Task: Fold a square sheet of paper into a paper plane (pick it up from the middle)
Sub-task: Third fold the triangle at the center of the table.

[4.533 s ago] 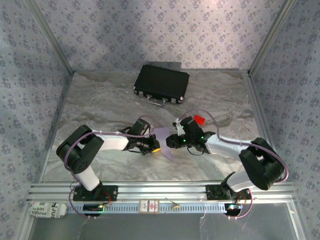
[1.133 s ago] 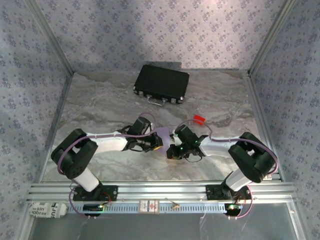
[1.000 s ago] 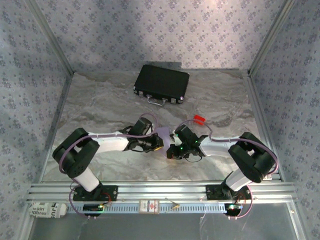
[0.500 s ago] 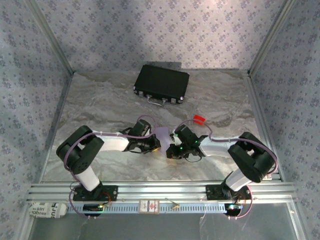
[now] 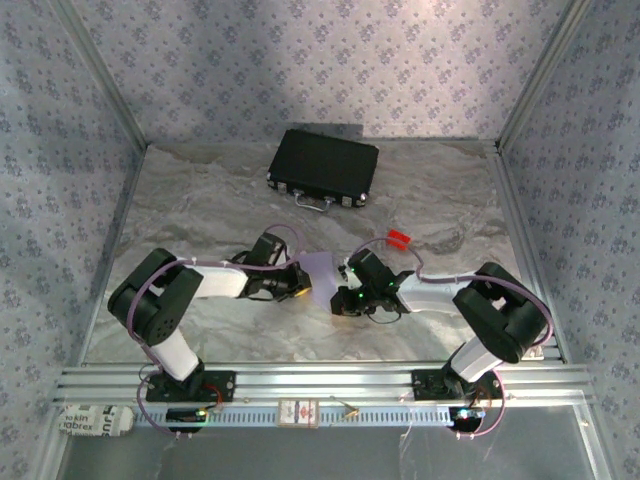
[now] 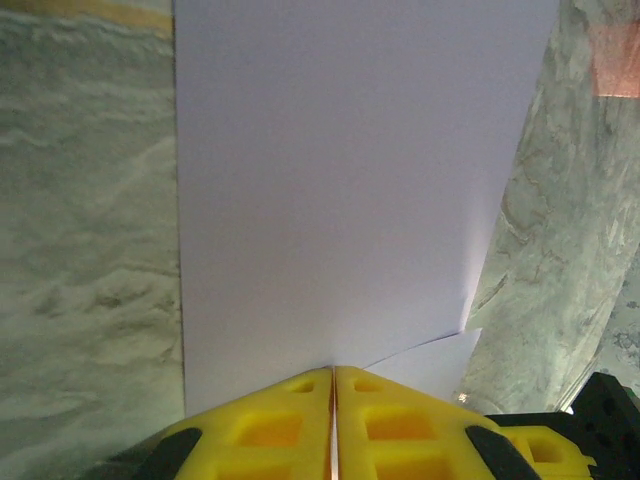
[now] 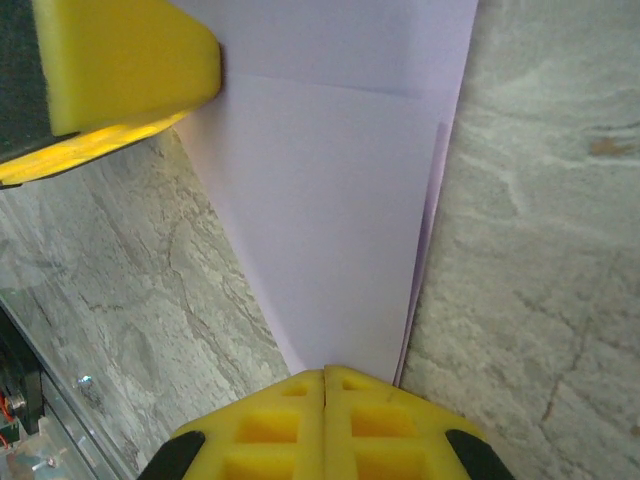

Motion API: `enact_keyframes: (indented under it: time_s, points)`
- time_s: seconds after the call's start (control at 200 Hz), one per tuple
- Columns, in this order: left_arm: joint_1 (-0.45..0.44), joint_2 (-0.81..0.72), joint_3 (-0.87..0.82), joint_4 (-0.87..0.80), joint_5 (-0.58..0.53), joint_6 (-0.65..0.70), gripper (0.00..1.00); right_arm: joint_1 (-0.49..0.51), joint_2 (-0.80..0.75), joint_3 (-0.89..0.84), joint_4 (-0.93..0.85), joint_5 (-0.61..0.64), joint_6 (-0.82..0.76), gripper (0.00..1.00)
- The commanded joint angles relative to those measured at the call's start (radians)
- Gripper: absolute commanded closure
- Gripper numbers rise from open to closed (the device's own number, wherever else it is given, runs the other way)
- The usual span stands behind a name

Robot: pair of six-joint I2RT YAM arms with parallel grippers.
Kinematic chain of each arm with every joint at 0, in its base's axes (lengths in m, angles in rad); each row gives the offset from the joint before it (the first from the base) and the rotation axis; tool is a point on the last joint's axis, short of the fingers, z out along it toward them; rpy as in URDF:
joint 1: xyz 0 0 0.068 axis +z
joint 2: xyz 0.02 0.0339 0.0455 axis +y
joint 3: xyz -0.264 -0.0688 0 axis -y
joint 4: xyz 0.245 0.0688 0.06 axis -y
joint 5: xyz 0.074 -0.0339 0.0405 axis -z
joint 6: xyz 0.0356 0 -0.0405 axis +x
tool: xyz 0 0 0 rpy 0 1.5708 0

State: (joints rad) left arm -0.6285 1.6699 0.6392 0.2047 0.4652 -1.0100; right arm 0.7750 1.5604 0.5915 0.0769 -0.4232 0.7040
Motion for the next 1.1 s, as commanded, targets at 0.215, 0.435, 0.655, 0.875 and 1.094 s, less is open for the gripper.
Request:
enact_keyframes:
  time_s: [0.215, 0.435, 0.655, 0.875, 1.094]
  points:
    - [0.086, -0.028, -0.050, -0.100, -0.087, 0.076, 0.90, 0.007, 0.035, -0.032, -0.122, 0.046, 0.007, 1.00]
    - [0.098, -0.054, -0.049, -0.080, -0.066, 0.096, 0.88, 0.004, 0.031, -0.027, -0.125, 0.046, 0.004, 1.00]
    - [0.097, -0.158, -0.050, -0.079, -0.082, 0.098, 0.82, 0.001, 0.029, -0.019, -0.135, 0.047, -0.001, 1.00]
    - [0.050, -0.215, -0.045, -0.044, -0.063, 0.084, 0.83, 0.000, 0.032, -0.014, -0.141, 0.051, -0.001, 1.00]
    - [-0.033, -0.105, 0.018, -0.025, -0.029, 0.095, 0.88, 0.001, 0.030, -0.013, -0.140, 0.049, -0.003, 1.00]
